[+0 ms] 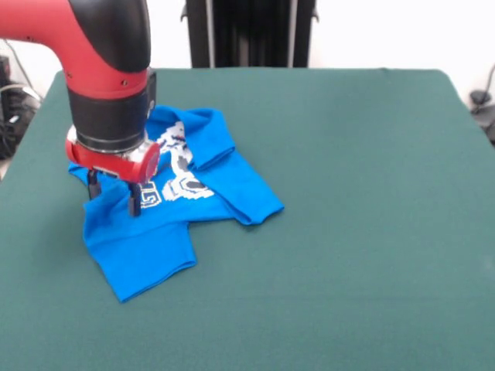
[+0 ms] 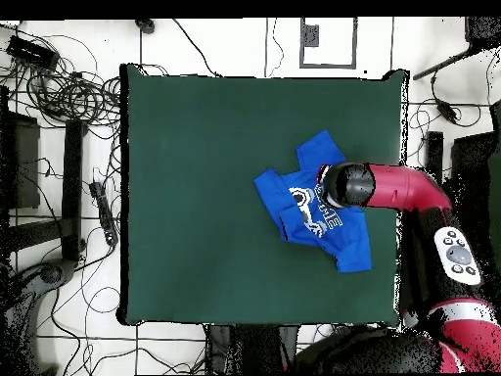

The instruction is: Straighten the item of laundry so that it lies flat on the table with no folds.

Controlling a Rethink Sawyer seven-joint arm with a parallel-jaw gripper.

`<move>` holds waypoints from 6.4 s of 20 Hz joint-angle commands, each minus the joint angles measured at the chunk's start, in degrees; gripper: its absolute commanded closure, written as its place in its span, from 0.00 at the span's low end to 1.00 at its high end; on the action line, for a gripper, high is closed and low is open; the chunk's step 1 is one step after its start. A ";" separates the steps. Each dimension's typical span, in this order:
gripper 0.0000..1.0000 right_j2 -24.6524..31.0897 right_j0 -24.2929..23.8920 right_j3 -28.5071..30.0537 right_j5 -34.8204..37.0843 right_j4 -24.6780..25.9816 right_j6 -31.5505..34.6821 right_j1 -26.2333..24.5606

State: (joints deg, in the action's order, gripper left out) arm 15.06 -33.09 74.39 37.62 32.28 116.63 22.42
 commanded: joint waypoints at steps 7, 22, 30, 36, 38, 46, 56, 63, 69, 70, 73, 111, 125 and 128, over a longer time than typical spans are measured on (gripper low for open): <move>0.00 4.57 3.97 11.41 7.95 -1.77 -8.26 8.35; 0.00 2.61 7.27 13.18 4.90 -2.05 -1.17 8.08; 0.00 0.69 9.26 14.93 0.74 -1.95 3.57 6.70; 0.00 -0.58 11.00 17.88 -2.26 -2.31 7.05 7.35; 0.00 -1.07 11.58 18.48 -2.50 -2.66 7.93 7.68; 0.00 -2.86 12.04 18.01 -6.14 -1.74 8.05 5.49; 0.00 -3.17 9.78 18.27 -8.22 -1.52 4.59 4.71; 0.00 -3.75 9.56 19.87 -9.97 -0.72 4.18 4.82; 0.00 -4.82 10.49 19.19 -11.49 -0.16 5.05 3.17; 0.00 -5.14 10.75 18.95 -12.03 -0.06 5.42 2.61; 0.00 -5.91 11.31 18.17 -13.38 0.14 6.01 1.10; 0.00 -8.89 17.60 22.35 -17.99 -8.04 9.85 -0.11; 0.00 -8.52 18.44 24.85 -17.76 -11.23 9.28 1.30; 0.00 -8.48 18.82 25.13 -17.57 -11.95 9.22 1.50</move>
State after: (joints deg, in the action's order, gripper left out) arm 2.16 -17.72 93.09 21.50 23.91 116.65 25.41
